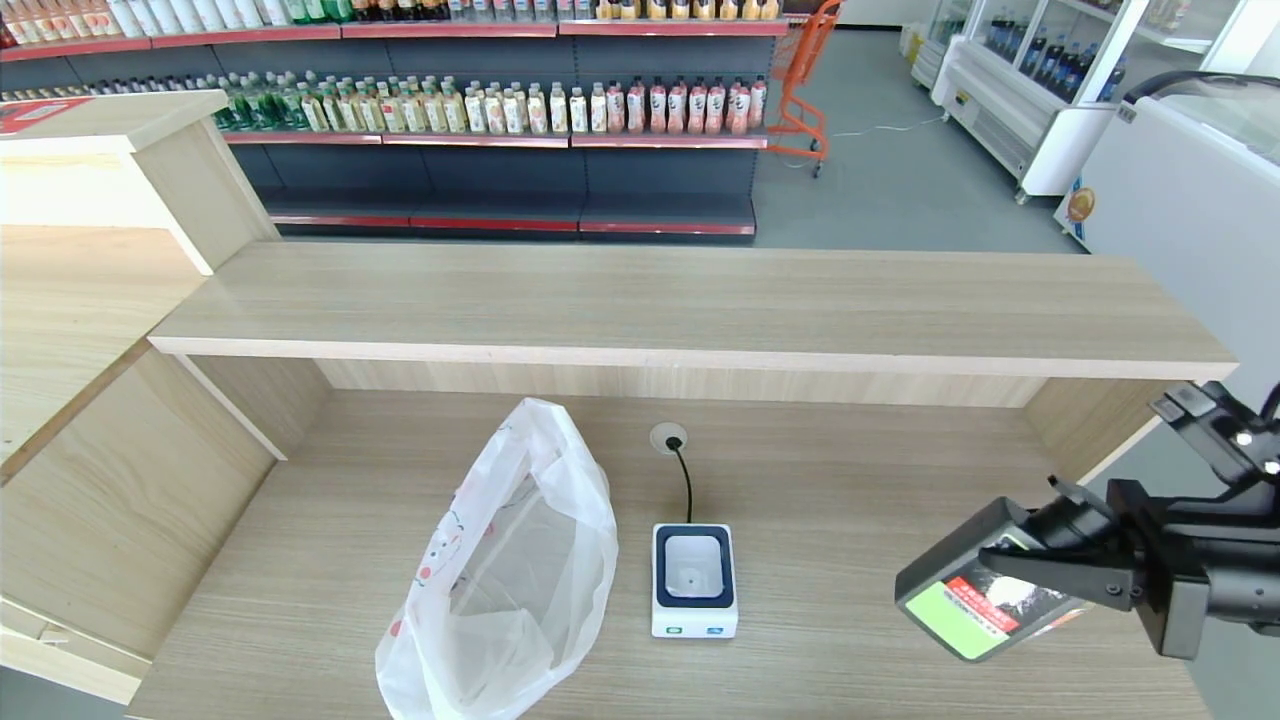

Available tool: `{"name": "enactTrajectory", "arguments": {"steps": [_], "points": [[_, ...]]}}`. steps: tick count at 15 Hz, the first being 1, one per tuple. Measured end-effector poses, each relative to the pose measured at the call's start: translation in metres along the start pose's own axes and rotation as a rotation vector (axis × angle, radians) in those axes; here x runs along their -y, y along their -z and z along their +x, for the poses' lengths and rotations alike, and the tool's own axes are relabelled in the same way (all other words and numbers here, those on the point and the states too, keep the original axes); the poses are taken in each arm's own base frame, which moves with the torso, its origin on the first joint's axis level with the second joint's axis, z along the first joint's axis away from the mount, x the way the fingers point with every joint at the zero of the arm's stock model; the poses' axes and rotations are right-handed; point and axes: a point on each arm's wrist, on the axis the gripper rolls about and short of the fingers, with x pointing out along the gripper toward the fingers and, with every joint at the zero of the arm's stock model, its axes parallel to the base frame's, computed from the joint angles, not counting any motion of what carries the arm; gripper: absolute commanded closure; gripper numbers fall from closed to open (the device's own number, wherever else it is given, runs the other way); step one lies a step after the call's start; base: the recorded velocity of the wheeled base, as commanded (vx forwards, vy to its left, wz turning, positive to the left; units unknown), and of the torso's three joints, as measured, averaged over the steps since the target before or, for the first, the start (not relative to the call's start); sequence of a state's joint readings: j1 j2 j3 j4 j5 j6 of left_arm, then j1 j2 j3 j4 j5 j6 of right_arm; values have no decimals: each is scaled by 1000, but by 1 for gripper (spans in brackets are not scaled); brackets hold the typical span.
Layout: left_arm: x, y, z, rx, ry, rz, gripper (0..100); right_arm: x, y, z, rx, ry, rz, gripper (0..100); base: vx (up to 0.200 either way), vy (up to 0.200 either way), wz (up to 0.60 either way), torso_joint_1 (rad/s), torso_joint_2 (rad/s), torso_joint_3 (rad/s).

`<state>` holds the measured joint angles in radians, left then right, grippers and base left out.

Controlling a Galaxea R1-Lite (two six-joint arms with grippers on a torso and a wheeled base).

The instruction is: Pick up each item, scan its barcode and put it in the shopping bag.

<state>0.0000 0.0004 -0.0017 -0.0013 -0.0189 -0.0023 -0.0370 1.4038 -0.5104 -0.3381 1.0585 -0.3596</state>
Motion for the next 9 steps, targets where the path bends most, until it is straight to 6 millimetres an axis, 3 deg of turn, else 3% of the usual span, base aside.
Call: {"name": "enactTrajectory", "arguments": {"steps": [3,9], "points": [[0,0,0,0,0,0,0,26,4,30,-59,60,175,100,0,0,0,0,0,0],[0,0,0,0,0,0,0,51,13,133,-176,45,218,100,0,0,0,0,0,0]]}}
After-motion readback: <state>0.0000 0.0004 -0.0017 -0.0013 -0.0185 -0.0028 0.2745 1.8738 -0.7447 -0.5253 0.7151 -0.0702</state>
